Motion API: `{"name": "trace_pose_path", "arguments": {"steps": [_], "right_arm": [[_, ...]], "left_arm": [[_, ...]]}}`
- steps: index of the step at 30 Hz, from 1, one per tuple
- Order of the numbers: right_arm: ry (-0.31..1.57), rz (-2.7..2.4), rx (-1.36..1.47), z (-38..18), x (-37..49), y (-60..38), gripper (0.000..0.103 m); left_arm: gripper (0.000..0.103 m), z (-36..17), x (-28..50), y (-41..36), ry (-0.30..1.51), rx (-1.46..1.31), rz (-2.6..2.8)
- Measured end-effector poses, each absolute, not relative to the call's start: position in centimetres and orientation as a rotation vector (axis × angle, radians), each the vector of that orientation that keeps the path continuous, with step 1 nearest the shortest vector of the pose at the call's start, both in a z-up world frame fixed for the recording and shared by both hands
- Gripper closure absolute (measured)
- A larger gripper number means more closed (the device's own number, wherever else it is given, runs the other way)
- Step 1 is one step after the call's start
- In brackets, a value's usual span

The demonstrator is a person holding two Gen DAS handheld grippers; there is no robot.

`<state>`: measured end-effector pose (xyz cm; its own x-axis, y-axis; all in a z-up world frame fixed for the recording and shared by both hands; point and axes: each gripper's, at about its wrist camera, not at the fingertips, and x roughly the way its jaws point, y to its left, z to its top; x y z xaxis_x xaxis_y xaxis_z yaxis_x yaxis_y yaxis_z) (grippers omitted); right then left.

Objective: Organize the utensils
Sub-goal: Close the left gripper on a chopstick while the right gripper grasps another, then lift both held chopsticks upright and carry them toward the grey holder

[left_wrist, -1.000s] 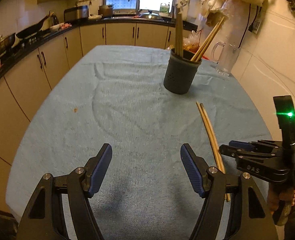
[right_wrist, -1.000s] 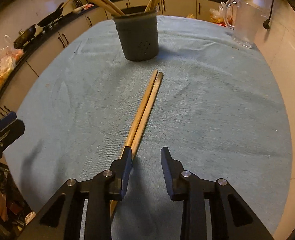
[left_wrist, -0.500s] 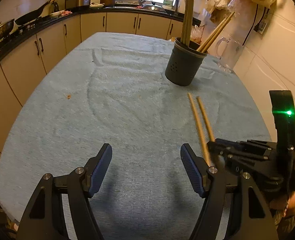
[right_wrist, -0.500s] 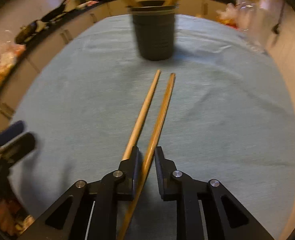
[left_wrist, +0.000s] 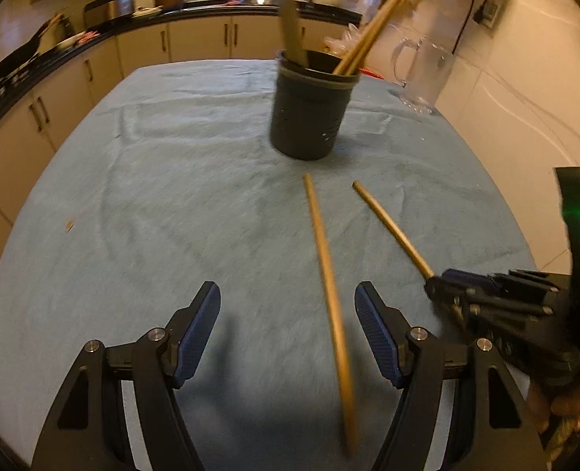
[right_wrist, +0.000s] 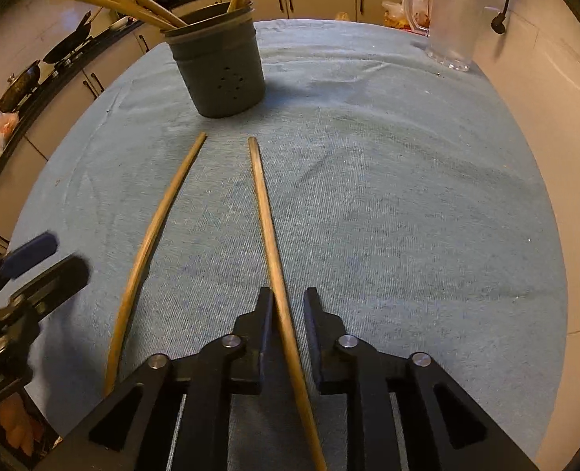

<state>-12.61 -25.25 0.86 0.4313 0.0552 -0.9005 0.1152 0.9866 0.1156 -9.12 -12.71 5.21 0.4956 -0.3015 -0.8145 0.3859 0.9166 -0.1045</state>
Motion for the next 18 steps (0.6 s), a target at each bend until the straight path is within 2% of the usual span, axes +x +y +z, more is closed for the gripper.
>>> {"name": "trace_pose_path", "arguments": {"steps": [1, 3, 5, 12, 13, 14, 16, 18], "right_arm": [[1.127, -0.035, 0.162, 1.0, -12.5, -25.3, 0.081], [1.13, -0.02, 0.14, 1.0, -11.6, -25.1, 0.081], [1.135, -0.004, 0.128, 1.0, -10.5, -25.2, 0.081], [1.139, 0.012, 0.079, 0.9, -6.5, -25.4, 0.081], [1.135, 0.008, 0.074, 0.8, -5.9, -25.5, 0.081], [1.133, 0.008, 0.075, 0.8, -5.6, -25.5, 0.081], [1.14, -0.003, 0.082, 0.9, -5.4, -26.0, 0.092], [1.161, -0.003, 0.115, 0.9, -6.0, -26.5, 0.095]], "left_arm": [[0.033, 4.8, -8.0, -13.5, 0.98, 0.11, -0.419], [0.04, 4.2, -6.5, -14.4, 1.015, 0.115, -0.421], [0.062, 3.4, -4.9, -15.2, 1.061, 0.109, -0.437], [0.064, 2.4, -2.3, -16.9, 1.075, 0.111, -0.445], [0.071, 2.4, -2.3, -16.8, 1.067, 0.115, -0.444], [0.09, 2.4, -2.3, -16.7, 1.064, 0.121, -0.435], [0.096, 2.4, -2.6, -15.8, 1.081, 0.123, -0.433], [0.096, 2.5, -3.1, -14.5, 1.111, 0.094, -0.442]]}}
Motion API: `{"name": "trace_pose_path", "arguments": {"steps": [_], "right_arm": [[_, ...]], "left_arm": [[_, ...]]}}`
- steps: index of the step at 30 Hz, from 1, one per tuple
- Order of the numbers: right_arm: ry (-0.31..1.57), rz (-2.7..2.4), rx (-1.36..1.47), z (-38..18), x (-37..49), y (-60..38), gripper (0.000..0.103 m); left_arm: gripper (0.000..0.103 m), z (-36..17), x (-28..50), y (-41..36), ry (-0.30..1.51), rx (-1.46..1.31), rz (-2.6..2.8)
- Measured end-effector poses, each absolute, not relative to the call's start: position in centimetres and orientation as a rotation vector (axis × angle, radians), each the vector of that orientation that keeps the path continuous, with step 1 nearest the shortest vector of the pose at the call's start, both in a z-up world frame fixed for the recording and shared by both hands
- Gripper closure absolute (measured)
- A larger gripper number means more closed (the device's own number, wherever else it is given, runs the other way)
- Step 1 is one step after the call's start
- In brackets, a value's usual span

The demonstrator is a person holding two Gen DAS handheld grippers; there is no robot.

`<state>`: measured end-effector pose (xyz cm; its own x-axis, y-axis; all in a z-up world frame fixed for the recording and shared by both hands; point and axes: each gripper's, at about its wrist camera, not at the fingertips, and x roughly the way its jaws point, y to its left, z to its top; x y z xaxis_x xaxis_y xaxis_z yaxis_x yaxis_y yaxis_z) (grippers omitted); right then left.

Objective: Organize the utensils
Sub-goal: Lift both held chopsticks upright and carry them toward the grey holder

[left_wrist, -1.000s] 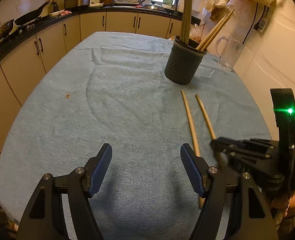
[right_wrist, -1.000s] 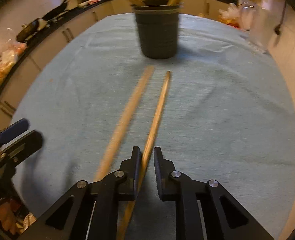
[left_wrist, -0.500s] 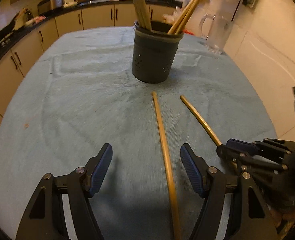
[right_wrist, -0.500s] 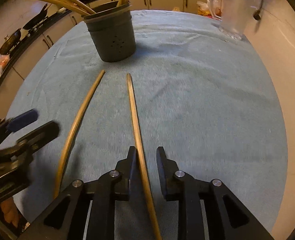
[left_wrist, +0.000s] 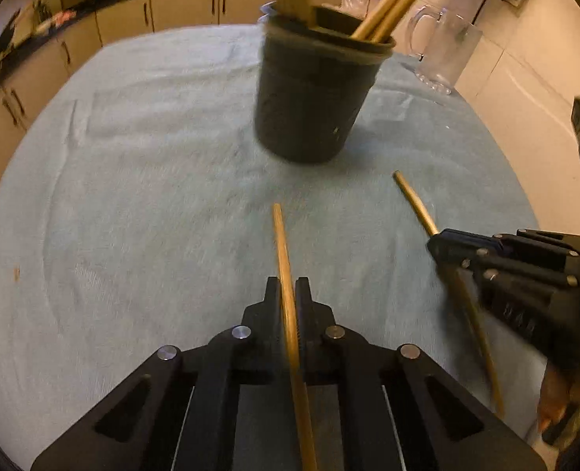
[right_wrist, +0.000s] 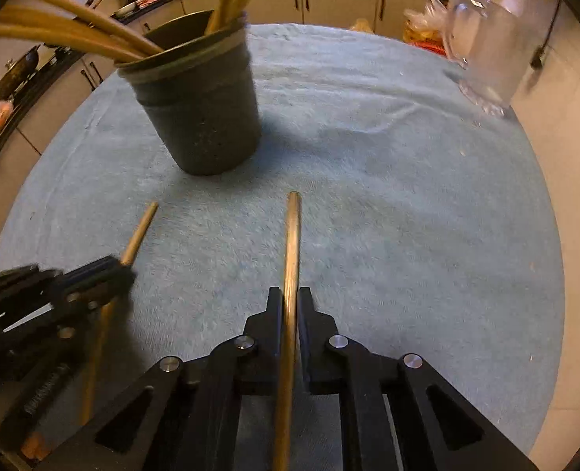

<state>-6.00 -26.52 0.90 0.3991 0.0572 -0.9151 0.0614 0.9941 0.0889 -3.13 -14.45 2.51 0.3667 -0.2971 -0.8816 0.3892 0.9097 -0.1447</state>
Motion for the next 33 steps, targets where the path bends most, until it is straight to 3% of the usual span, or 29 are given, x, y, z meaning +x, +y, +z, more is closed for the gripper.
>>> {"name": "trace_pose_path", "arguments": {"steps": [4, 9, 17, 20, 25, 33], "right_arm": [[1.212, -0.006, 0.118, 1.0, -7.5, -26.7, 0.094], [1.223, -0.02, 0.074, 1.1, -6.4, -26.0, 0.08], [1.212, -0.052, 0.057, 1.2, -2.8, -24.8, 0.08], [1.183, -0.028, 0.065, 1.2, -3.0, -25.1, 0.095], [1.1, -0.035, 0.115, 2.7, -5.0, -25.8, 0.095], [0.853, -0.028, 0.127, 10.2, -10.6, -25.6, 0.095]], "left_arm": [[0.096, 2.7, -3.9, -12.8, 1.145, 0.087, -0.457], [0.096, 2.7, -2.6, -13.2, 1.165, 0.079, -0.449], [0.095, 2.5, -1.9, -13.3, 1.121, 0.033, -0.451], [0.098, 2.4, -2.2, -13.6, 1.11, 0.044, -0.456], [0.098, 5.0, -4.1, -12.1, 1.03, 0.032, -0.433], [0.098, 11.4, -8.6, -10.2, 0.849, -0.005, -0.428]]}}
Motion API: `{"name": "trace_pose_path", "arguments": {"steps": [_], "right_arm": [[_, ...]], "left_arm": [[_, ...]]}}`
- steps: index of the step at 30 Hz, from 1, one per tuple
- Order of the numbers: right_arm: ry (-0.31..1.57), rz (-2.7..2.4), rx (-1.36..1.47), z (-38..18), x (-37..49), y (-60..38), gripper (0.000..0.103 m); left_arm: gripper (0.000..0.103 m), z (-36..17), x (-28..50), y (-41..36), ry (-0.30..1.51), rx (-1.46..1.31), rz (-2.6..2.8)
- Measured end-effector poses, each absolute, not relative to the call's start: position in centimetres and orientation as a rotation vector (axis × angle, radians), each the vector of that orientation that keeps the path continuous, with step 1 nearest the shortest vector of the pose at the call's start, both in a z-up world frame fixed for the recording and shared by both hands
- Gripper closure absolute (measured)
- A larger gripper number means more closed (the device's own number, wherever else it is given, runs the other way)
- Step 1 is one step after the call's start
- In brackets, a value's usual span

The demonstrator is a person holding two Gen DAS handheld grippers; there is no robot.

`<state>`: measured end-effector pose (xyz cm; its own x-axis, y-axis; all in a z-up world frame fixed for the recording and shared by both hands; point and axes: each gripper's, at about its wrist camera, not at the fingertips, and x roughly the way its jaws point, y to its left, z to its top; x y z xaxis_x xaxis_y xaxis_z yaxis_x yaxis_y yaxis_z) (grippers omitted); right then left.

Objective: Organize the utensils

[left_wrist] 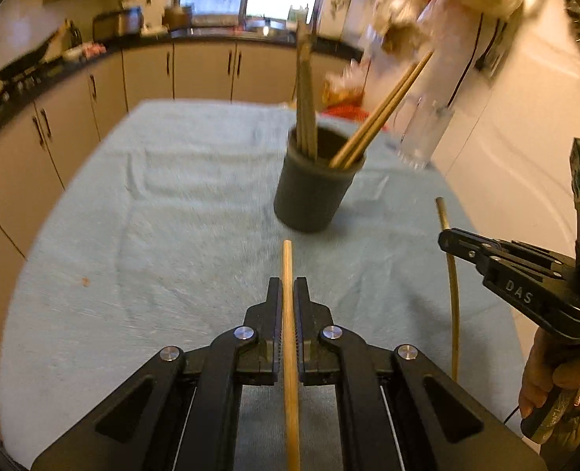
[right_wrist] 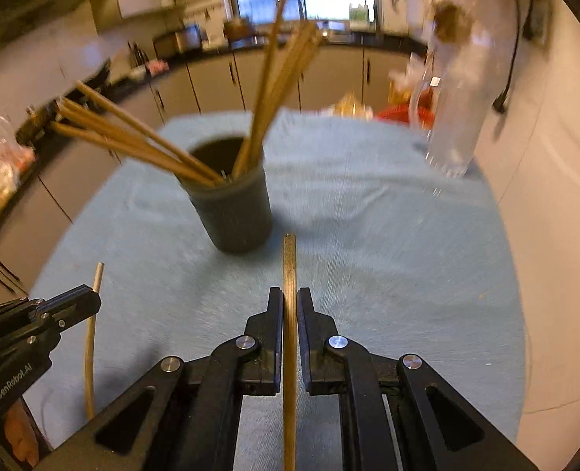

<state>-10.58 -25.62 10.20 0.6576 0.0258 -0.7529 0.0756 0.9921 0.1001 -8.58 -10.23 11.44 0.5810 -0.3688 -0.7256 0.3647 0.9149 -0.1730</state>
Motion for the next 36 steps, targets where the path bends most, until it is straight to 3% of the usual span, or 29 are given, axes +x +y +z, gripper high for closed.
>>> {"name": "trace_pose_path", "arguments": {"steps": [14, 36], "right_arm": [[0.634, -0.026, 0.136, 15.8, -20.3, -25.1, 0.095], [0.475, -0.025, 0.164, 19.7, -26.3, -24.7, 0.095]], "left_arm": [[0.098, 17.4, -17.3, -8.1, 0.657, 0.022, -0.439], [0.098, 19.2, -21.2, -8.6, 0.603, 0.061, -0.436]]}}
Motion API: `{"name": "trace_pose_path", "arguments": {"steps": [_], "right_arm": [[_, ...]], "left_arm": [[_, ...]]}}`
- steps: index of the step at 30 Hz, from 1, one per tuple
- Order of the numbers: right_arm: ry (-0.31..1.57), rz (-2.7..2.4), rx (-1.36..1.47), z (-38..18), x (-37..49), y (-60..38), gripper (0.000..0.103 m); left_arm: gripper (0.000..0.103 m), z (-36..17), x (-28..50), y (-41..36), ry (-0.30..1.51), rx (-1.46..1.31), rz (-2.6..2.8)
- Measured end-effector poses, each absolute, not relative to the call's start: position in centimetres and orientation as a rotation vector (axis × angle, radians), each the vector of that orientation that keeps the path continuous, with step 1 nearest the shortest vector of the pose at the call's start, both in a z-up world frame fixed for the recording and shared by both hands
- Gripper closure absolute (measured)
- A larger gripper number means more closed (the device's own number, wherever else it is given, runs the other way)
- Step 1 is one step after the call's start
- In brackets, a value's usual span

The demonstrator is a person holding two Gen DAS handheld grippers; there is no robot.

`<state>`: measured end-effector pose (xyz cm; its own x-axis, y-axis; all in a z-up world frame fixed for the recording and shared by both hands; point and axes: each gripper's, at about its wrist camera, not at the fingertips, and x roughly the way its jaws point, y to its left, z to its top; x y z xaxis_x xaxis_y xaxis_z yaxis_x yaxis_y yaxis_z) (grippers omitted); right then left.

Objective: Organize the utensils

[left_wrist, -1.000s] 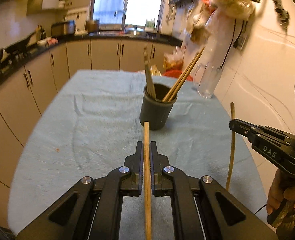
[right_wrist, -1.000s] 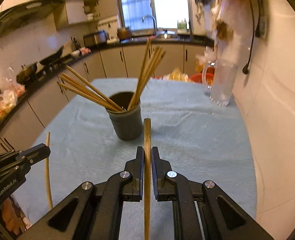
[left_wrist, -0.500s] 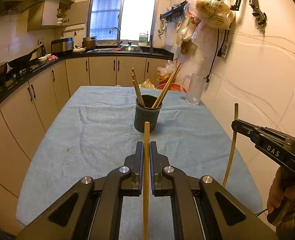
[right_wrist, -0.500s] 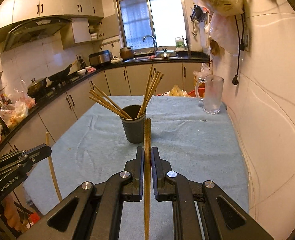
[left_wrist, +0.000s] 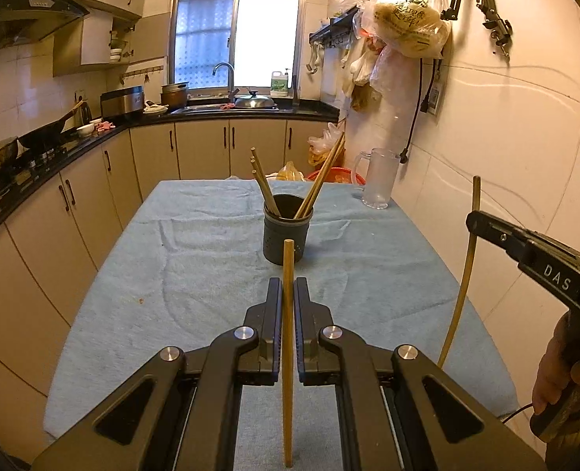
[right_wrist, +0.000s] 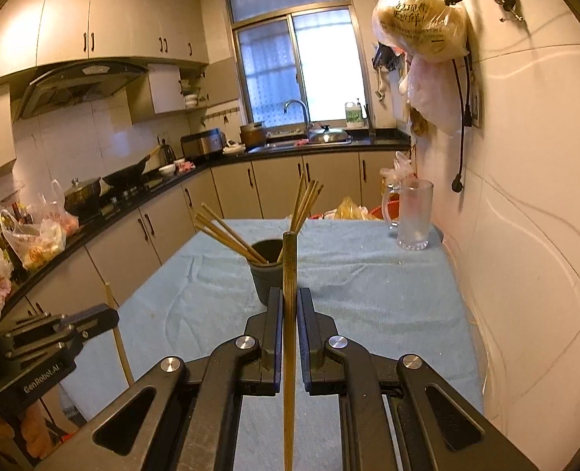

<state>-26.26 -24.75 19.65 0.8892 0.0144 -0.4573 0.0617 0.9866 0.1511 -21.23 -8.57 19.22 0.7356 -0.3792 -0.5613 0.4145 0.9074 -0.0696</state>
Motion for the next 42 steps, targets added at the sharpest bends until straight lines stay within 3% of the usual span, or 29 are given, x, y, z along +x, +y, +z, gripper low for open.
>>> {"name": "trace_pose_path", "arguments": {"steps": [42], "right_arm": [[0.425, -0.051, 0.337, 18.6, -24.1, -26.8, 0.095]], "left_arm": [[0.098, 20.3, -18.6, -8.2, 0.608, 0.022, -0.452]]}}
